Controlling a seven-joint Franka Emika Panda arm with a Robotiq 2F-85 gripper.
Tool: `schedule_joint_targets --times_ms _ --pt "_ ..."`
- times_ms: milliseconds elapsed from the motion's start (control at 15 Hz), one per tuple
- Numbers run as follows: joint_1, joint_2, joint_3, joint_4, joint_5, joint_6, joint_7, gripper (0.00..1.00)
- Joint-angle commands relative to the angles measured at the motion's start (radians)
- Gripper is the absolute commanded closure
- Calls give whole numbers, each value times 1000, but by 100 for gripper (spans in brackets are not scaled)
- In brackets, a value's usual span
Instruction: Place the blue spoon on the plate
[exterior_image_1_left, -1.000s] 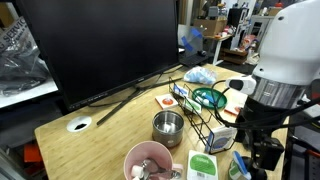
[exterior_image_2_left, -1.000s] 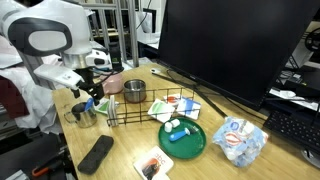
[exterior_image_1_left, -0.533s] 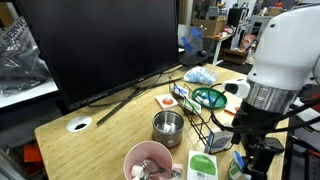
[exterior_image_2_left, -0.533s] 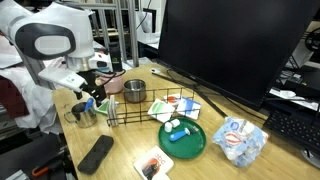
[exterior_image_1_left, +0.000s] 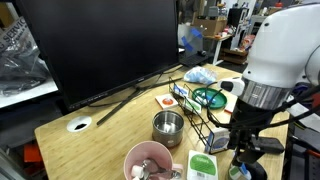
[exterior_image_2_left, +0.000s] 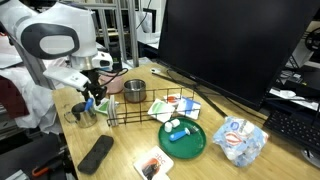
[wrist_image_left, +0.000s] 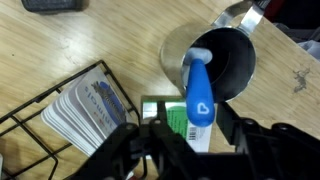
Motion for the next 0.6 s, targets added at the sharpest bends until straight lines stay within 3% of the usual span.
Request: schedule_joint_targets --times_ms 0,200,533 --pt "-15 9 5 9 7 12 -20 75" --pt "-19 3 3 6 -3 10 -11 97" --pt "-31 -27 0 3 -25 -1 8 93"
